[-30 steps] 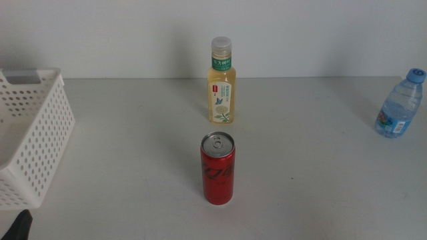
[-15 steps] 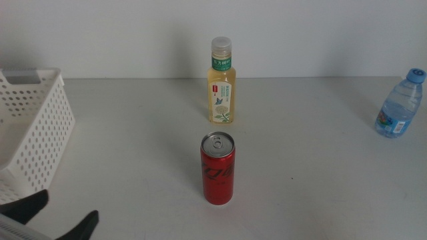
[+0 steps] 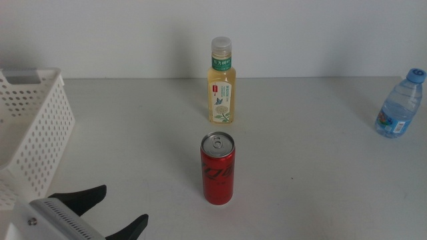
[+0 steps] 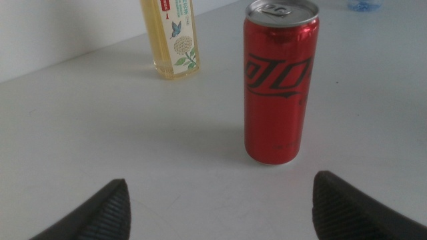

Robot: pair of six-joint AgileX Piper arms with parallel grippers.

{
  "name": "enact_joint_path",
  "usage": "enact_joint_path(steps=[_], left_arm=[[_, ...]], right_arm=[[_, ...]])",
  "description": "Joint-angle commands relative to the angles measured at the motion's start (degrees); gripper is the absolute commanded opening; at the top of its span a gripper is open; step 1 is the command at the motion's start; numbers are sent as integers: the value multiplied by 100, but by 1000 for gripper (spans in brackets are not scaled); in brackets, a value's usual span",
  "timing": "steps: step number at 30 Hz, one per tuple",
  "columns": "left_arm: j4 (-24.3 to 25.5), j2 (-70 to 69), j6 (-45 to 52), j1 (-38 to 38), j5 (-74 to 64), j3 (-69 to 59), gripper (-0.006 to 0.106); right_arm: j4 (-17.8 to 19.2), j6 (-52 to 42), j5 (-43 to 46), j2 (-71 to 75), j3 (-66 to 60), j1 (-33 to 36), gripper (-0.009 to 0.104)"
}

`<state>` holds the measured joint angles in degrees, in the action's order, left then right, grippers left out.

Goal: Use arms to grab the bottles and put them into the dustbin to the left of the table.

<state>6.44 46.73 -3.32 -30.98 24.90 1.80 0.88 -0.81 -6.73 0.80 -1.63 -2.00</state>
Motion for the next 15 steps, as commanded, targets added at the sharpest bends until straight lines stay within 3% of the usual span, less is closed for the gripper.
enact_joint_path(steps=[1, 15], left_arm=[[-36, 210, -47, -40, 773, 184, 93], [-18, 877, -3, -40, 2141, 184, 93]], right_arm=[[27, -23, 467, 120, 52, -33, 78], [27, -30, 467, 120, 52, -33, 78]])
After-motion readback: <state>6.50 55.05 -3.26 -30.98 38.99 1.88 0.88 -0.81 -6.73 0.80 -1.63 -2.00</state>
